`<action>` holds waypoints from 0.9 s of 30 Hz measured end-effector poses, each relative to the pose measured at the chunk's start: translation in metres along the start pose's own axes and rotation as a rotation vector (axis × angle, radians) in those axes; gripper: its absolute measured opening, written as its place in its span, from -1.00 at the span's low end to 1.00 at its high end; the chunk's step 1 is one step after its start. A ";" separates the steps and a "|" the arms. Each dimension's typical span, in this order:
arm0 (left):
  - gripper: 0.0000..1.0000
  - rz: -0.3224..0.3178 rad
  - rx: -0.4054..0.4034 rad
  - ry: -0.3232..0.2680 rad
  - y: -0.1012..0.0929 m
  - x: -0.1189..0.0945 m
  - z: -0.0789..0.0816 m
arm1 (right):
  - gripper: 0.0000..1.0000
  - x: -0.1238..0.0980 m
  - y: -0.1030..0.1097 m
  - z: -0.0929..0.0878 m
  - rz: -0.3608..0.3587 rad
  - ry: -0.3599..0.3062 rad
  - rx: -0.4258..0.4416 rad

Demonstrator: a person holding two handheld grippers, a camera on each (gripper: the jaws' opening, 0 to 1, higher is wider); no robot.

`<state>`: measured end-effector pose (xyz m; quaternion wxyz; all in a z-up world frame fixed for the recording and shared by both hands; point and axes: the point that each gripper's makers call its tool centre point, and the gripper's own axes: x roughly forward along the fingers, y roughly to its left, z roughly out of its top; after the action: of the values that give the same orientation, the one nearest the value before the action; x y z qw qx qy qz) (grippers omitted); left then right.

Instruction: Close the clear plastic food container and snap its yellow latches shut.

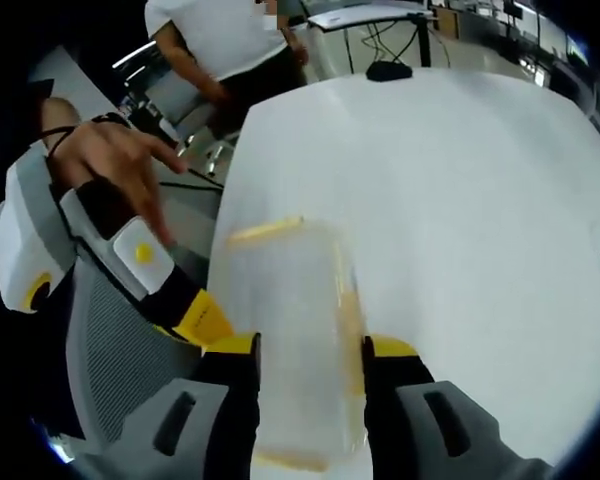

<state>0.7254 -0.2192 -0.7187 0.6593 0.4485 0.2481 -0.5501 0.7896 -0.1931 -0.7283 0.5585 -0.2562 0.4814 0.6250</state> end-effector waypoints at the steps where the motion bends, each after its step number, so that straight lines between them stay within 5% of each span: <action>1: -0.65 0.001 -0.005 0.004 0.000 0.000 0.000 | -0.26 0.000 0.000 0.000 -0.001 -0.002 -0.001; 27: -0.77 0.020 -0.037 0.035 0.004 0.002 -0.001 | -0.28 0.000 0.000 0.000 -0.011 0.000 -0.009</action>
<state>0.7302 -0.2200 -0.7196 0.6684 0.4483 0.2653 -0.5309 0.7899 -0.1933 -0.7289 0.5608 -0.2617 0.4771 0.6240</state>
